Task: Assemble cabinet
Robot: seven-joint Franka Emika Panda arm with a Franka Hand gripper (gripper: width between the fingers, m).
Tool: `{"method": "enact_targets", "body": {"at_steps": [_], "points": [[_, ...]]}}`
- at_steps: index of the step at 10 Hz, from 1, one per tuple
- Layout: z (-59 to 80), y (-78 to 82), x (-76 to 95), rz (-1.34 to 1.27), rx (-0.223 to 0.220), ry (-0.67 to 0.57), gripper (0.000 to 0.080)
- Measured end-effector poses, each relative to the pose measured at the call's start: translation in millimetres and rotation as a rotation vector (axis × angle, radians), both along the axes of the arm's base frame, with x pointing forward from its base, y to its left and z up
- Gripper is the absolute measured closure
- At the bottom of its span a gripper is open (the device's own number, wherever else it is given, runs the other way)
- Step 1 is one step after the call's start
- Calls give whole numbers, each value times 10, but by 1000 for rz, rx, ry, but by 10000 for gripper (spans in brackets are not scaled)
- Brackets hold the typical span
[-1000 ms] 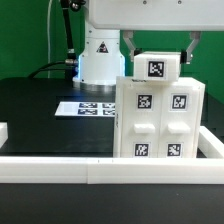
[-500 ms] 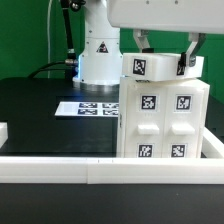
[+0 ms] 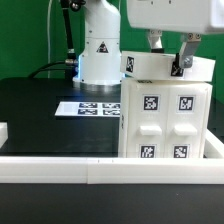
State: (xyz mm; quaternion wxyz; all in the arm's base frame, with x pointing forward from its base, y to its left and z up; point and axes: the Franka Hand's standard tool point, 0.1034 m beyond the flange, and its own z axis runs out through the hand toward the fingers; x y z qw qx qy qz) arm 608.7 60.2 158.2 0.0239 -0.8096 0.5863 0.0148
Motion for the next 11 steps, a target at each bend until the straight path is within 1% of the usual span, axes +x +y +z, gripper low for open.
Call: {"method": "enact_targets", "body": {"at_steps": [2,5,8,10,11], "points": [[-1,16,28,-144,17,-12,239],[-5,56,34,-389,28,-3,239],[3,101,43,-511,41,25,239],[-1,160,42,-591,62,33,233],[1,161,41,-563,63,30,55]]}}
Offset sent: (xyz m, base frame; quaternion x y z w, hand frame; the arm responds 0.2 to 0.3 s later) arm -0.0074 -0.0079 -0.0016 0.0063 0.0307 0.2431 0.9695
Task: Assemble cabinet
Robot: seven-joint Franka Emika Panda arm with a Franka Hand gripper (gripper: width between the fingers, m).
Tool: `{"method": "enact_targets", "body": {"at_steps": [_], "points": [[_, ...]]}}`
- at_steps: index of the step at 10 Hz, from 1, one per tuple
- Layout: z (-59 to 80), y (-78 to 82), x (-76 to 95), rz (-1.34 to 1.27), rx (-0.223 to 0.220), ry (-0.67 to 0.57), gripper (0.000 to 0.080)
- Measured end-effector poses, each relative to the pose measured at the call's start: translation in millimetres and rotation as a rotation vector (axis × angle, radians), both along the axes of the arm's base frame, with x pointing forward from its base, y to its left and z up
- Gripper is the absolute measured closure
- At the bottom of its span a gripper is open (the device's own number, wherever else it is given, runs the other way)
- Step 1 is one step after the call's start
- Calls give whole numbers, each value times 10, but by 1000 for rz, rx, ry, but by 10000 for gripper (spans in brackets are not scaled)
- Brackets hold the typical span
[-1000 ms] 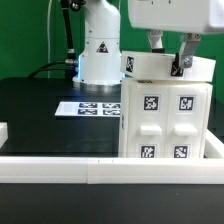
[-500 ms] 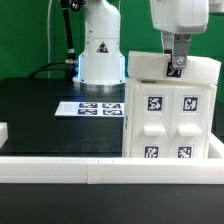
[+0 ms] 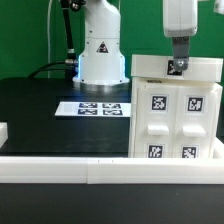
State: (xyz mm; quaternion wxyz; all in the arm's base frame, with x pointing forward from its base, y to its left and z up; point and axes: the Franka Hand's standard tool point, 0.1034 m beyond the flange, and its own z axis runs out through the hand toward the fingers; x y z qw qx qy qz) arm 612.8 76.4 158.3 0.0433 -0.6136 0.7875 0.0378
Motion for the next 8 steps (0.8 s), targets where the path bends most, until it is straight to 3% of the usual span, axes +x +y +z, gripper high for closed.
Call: {"method": "enact_targets", "body": {"at_steps": [4,8], "points": [[150,39,18,35,32,-27,1],[118,52,6,142,28,-34,2]]}}
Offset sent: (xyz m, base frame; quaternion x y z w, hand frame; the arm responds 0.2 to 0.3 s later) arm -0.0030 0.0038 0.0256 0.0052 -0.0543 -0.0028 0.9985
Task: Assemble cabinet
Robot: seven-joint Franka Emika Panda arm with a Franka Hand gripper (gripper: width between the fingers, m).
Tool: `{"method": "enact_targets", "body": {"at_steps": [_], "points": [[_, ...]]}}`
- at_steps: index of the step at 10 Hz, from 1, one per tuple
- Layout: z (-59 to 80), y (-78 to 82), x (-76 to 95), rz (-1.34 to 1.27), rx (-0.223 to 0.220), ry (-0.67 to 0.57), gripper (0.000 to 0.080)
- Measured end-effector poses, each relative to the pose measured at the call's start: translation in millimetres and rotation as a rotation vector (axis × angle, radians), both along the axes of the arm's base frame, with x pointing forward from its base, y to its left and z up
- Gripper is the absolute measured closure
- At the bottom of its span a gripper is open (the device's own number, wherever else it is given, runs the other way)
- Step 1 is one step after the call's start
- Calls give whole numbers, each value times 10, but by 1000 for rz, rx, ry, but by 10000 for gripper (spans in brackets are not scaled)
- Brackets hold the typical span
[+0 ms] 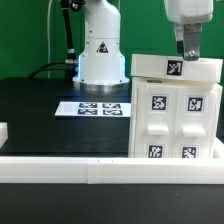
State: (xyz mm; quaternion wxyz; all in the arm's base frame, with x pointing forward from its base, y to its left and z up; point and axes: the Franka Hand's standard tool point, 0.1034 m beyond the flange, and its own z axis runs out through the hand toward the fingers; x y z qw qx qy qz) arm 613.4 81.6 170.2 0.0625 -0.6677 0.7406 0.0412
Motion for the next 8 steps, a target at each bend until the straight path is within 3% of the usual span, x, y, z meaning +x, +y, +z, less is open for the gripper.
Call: {"method": "enact_targets", "body": {"at_steps": [3,8], "points": [[45,34,5,366,4,12,2],[53,28,11,728,6,-41,2]]}}
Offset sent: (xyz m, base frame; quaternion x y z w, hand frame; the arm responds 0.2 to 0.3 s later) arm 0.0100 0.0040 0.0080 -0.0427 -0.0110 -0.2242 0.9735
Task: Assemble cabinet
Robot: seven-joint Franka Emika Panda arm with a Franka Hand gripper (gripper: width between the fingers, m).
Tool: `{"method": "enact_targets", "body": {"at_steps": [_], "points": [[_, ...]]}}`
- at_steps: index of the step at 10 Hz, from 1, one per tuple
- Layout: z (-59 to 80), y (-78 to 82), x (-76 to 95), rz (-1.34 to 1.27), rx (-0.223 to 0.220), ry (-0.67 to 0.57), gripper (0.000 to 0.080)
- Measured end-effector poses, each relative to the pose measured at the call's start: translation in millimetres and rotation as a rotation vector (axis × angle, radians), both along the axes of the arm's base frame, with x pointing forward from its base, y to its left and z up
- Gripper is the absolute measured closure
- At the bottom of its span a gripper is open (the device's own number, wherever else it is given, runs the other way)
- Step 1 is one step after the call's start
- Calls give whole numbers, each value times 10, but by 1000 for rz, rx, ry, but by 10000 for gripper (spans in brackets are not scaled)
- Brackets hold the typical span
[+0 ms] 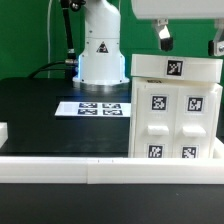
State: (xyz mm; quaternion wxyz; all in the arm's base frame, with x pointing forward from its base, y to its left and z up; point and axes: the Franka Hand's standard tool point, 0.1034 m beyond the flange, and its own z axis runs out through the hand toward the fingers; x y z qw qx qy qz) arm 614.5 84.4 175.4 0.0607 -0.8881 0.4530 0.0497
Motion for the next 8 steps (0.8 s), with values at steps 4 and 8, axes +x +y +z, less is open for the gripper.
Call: {"method": "enact_targets", "body": {"at_steps": [4,8], "points": [[13,-15,4,546,-63,-59,2],[12,7,0,860,-59,-89,2]]}}
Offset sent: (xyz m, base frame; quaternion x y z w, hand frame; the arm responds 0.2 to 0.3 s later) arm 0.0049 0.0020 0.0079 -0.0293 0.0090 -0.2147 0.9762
